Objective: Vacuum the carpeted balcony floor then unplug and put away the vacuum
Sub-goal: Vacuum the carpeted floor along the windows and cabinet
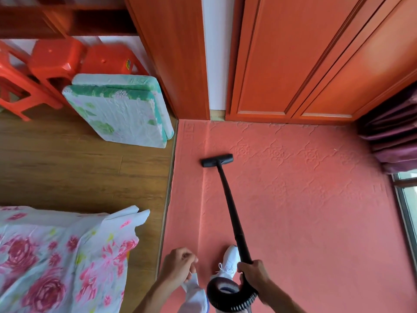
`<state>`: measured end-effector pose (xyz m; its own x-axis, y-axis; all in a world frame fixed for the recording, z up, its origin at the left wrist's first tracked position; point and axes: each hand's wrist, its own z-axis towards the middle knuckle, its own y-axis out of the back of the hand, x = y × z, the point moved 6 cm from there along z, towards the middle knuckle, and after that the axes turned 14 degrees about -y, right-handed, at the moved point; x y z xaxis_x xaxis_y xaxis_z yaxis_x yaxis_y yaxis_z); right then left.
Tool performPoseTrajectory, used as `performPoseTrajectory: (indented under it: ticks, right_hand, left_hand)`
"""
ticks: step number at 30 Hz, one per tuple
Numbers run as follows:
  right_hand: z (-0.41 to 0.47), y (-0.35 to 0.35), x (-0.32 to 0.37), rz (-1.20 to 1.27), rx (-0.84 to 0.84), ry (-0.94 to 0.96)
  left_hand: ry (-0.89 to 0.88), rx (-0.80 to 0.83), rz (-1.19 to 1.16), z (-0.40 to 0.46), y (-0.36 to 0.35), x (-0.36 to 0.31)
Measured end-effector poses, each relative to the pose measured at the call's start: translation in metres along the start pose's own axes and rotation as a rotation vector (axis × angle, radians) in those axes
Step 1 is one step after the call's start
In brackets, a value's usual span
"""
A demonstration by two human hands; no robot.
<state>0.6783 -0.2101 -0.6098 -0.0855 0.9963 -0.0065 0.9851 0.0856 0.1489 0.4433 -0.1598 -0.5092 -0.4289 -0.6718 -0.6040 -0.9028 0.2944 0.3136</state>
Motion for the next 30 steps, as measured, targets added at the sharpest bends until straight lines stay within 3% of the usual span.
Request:
performPoseTrajectory:
  ticks: [9, 12, 20, 26, 30]
  right_hand:
    - [0.004, -0.01, 0.121, 0.14, -0.017, 0.049]
    - [-0.011, 0.009, 0.103, 0.225, -0.044, 0.014]
    - [-0.054, 0.071, -0.027, 0.483, -0.064, -0.114]
    - [-0.067, 0.072, -0.032, 0.571, -0.111, -0.147]
    - [-0.063, 0.053, 0.001, 0.699, -0.123, -0.167]
  left_hand:
    - [0.007, -0.039, -0.062, 0.006, -0.001, -0.031]
    - [-0.03, -0.014, -0.064, 0.012, -0.012, -0.053]
    - [-0.182, 0.197, 0.016, 0.028, -0.066, -0.133]
    - [-0.214, 0.347, 0.071, 0.052, -0.101, -0.153]
    - [-0.203, 0.447, 0.094, 0.06, -0.097, -0.16]
